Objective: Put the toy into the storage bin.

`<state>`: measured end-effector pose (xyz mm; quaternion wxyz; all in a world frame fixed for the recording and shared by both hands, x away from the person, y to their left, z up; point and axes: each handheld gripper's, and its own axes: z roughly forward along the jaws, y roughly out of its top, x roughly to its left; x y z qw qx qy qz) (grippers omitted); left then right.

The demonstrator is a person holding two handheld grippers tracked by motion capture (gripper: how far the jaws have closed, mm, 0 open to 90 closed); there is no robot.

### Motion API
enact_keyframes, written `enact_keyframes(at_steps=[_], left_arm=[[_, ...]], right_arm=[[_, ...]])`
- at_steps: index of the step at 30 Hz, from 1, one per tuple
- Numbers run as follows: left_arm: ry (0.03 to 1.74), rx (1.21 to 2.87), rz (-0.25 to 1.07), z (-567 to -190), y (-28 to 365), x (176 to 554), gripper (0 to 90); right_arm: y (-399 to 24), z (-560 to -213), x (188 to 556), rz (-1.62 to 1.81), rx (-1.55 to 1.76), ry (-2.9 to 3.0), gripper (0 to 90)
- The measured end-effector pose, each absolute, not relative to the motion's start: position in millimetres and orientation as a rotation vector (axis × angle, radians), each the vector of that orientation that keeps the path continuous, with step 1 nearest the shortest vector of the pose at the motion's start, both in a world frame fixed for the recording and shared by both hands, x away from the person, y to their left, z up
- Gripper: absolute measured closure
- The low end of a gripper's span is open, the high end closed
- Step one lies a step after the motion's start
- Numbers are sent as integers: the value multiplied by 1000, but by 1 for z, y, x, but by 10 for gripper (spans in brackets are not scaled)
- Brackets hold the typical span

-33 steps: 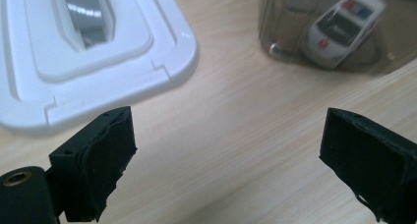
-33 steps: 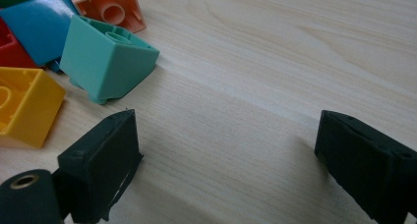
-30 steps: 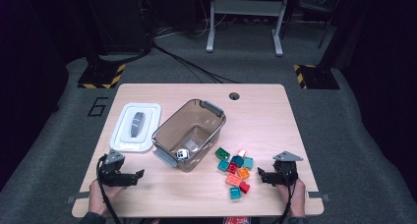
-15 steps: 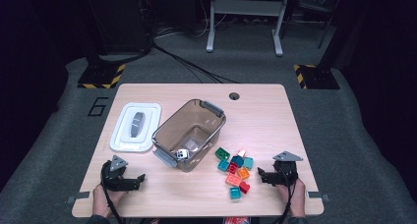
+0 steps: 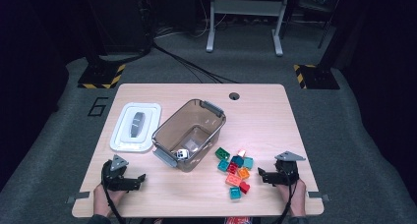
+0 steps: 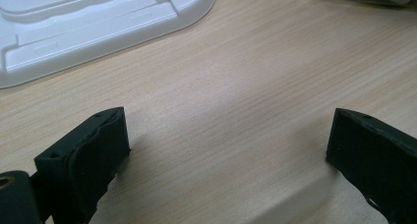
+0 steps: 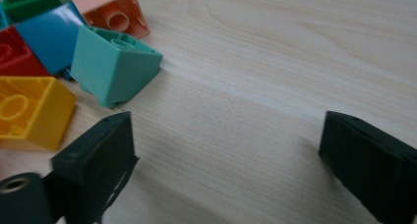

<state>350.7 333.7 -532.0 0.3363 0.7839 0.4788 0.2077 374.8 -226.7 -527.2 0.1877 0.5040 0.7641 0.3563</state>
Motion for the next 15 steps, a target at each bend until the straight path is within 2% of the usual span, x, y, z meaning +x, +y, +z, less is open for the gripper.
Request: enact_keyframes(at_steps=[5,15], left_arm=[[1251,2041,554,-532,332,350,26],[1255,2049,535,-531,333,350,26]], right_arm=[[-224,-521,373,1107,1537,2100,27],[-174,-496,386,1048,1558,2097,16]])
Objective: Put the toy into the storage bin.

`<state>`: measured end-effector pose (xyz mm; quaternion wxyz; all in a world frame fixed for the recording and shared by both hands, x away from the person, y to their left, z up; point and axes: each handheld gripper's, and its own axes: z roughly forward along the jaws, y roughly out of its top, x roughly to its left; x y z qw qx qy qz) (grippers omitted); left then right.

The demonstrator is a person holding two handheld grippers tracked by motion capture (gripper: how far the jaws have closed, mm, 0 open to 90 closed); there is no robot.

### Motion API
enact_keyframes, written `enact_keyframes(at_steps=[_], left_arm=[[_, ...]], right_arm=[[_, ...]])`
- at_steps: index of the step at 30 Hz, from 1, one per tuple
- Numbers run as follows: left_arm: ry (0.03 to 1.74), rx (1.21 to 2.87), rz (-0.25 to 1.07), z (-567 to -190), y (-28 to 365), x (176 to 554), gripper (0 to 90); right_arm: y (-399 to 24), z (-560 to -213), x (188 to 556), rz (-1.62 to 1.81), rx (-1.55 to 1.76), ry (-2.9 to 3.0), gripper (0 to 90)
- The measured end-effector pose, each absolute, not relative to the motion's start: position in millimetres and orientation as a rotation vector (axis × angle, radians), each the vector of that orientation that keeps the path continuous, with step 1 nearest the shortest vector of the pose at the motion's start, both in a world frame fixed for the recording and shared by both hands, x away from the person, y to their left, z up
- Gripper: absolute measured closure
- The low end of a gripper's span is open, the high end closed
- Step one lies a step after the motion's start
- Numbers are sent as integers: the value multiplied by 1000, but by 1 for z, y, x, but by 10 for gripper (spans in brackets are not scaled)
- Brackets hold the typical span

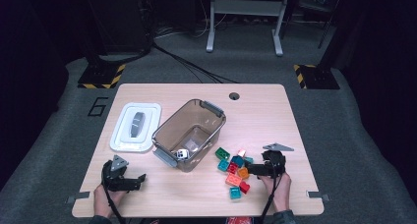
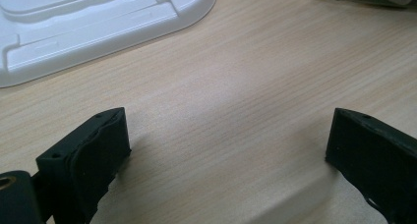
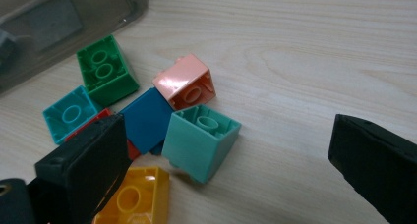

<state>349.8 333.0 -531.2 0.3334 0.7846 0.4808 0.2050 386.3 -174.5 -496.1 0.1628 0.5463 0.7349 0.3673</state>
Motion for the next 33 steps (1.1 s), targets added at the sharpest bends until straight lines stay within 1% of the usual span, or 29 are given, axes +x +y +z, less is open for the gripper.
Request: enact_keyframes(at_steps=[4,7,9,11,19,22,23,27,29,31,33], left_arm=[[1257,2049,536,-531,333,350,26],[1254,2051,537,-531,333,350,26],[1255,2050,538,-531,333,350,26],[1256,2050,540,-531,333,350,26],[1269,2040,542,-531,331,352,25],[1277,2038,545,-531,330,353,20],[1276,2039,544,-531,330,353,20],[1276,2040,544,-531,330,354,20],[1277,2037,545,-531,329,354,20],[1279,2040,542,-531,329,354,20],[1281,2039,542,-531,329,354,20]], right_arm=[[-162,-501,397,951,1581,2107,61],[-158,-505,400,908,1606,2114,134],[-158,-506,402,884,1609,2115,158],[-158,-505,401,858,1620,2117,202],[-166,-503,396,810,1640,2091,298],[-169,-503,393,822,1647,2077,405],[-170,-503,393,823,1636,2080,427],[-170,-504,392,834,1625,2082,435],[-170,-505,393,832,1612,2094,481],[-169,-506,394,836,1593,2110,569],[-169,-506,395,829,1593,2114,580]])
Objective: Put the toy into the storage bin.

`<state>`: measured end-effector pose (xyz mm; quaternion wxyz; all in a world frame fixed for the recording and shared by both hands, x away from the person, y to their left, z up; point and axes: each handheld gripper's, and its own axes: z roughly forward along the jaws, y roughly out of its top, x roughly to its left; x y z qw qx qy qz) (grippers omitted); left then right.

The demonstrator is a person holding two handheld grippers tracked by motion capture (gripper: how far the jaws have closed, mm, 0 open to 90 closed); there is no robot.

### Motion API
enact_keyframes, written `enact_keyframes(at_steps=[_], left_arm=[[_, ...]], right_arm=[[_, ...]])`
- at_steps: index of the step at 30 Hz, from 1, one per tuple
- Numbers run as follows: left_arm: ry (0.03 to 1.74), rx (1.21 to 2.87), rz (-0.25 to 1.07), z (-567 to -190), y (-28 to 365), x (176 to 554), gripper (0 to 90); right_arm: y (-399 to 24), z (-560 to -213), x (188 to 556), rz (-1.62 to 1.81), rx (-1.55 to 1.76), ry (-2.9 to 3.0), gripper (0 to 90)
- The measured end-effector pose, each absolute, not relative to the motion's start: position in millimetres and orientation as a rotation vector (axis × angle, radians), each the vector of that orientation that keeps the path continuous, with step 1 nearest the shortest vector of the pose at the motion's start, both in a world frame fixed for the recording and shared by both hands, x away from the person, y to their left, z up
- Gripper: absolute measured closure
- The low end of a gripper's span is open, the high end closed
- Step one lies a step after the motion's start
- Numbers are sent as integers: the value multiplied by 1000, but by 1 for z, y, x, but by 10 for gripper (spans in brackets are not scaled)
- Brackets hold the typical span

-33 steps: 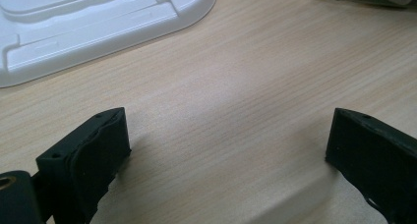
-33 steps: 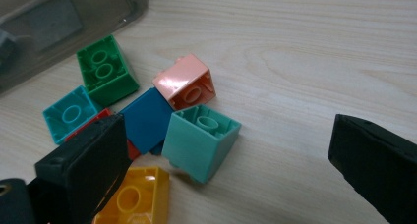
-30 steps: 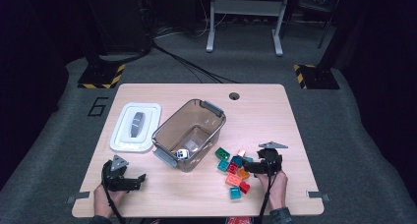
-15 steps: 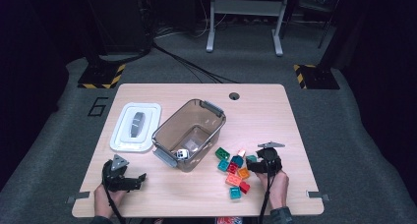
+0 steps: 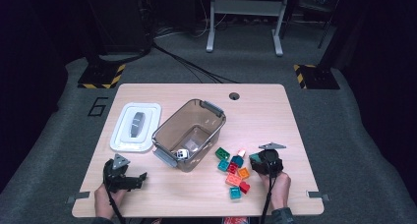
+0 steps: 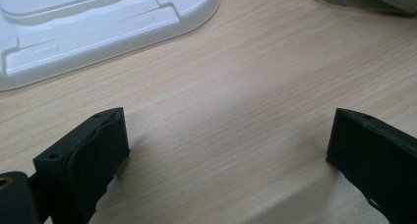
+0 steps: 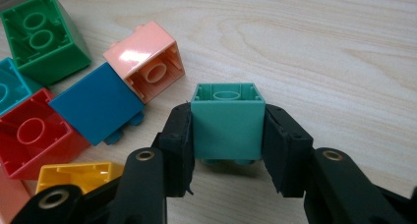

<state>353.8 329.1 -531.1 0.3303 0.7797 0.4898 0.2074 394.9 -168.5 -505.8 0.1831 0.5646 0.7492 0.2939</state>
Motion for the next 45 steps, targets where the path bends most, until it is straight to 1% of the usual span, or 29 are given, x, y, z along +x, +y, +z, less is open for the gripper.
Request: enact_keyframes(at_steps=[8,16,24,39,45], left_arm=[[1285,2036,548,-531,329,354,21],[1285,2037,548,-531,329,354,21],[1279,2039,561,-532,329,354,21],[1279,2040,560,-532,329,354,22],[1279,2040,560,-532,329,354,22]], right_arm=[[-173,-503,397,862,1569,2118,588],[-177,-488,400,873,1561,2101,589],[-175,-469,408,915,1500,2108,589],[-156,-423,430,977,1378,2127,589],[-148,-410,437,988,1333,2135,589]])
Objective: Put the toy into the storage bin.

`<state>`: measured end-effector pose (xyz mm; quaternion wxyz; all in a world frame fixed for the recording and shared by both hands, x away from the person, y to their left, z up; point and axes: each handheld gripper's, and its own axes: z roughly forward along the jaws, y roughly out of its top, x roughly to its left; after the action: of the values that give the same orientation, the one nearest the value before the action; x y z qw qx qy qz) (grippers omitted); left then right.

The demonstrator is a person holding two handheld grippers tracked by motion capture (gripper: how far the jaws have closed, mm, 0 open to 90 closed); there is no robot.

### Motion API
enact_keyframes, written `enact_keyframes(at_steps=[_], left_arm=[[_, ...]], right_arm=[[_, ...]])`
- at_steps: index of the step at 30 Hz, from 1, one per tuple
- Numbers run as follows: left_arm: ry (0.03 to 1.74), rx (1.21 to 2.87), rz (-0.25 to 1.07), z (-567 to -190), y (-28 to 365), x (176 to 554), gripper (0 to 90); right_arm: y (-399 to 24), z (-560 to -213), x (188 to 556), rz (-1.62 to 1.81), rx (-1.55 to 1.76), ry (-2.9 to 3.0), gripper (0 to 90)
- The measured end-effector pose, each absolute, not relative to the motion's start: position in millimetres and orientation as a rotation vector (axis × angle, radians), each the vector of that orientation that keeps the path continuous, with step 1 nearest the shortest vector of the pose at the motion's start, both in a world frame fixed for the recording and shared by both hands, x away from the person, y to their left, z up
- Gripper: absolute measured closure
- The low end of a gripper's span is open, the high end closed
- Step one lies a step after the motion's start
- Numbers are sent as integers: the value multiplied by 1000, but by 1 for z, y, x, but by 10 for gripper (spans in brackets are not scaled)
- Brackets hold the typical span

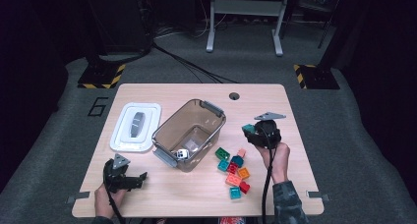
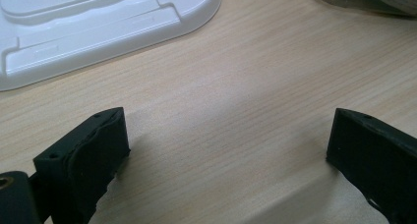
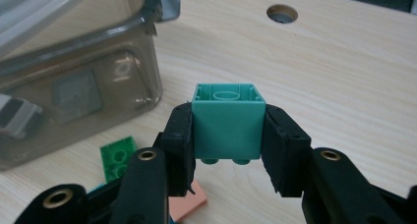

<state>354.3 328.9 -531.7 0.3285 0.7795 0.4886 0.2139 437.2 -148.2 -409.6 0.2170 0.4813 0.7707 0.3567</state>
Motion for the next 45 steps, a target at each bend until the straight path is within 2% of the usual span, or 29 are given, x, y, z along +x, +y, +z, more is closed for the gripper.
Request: enact_keyframes(at_steps=[12,22,37,45], left_arm=[[1278,2039,559,-532,329,354,24],[1278,2039,562,-532,329,354,25],[1277,2041,557,-531,329,354,25],[1277,2041,556,-531,329,354,25]], right_arm=[[-119,-377,455,1039,1235,2164,589],[-87,-364,467,1053,1159,2212,589],[-43,-376,476,959,1028,2351,589],[-38,-385,474,885,1020,2391,588]])
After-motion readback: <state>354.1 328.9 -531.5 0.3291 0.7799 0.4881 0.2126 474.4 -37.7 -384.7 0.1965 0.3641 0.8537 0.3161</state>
